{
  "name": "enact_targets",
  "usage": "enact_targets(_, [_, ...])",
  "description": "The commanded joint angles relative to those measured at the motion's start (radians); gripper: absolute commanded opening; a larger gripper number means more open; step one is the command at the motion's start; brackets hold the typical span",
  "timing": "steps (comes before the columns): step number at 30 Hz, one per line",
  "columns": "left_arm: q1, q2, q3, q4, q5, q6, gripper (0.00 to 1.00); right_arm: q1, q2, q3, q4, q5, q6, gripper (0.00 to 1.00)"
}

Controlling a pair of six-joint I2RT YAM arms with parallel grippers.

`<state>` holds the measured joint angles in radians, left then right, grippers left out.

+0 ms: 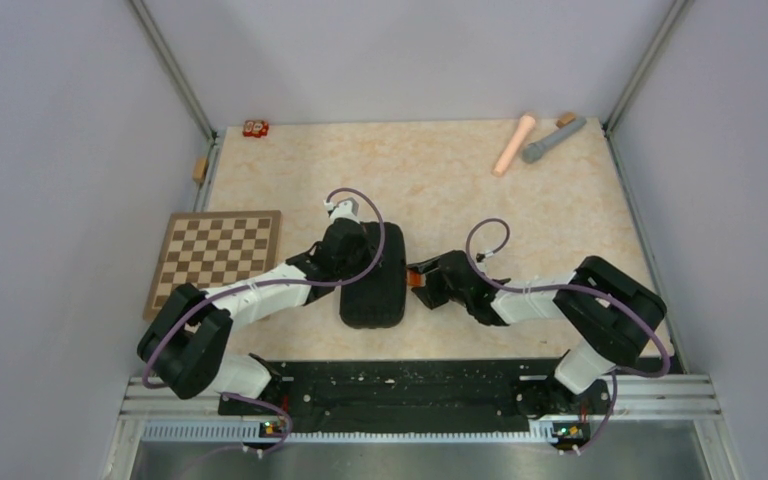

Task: Pack the tool kit
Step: Close the toolbox at the center of the board.

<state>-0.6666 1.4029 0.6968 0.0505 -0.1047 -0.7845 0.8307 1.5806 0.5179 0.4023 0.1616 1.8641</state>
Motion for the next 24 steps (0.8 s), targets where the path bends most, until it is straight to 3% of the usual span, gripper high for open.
enact_targets(1, [-0.01, 0.051, -0.073, -0.212, 0.057, 0.006, 0.02, 0.026, 0.024, 0.057, -0.102, 0.085, 0.07, 0.59])
enact_targets(15, [-0.001, 0.035, -0.089, -0.185, 0.073, -0.028, 0.02, 0.032, 0.143, 0.171, -0.214, 0.194, 0.063, 0.59])
enact_targets(24, [0.045, 0.024, -0.121, -0.163, 0.094, -0.046, 0.02, -0.012, 0.205, 0.186, -0.115, 0.251, -0.082, 0.52])
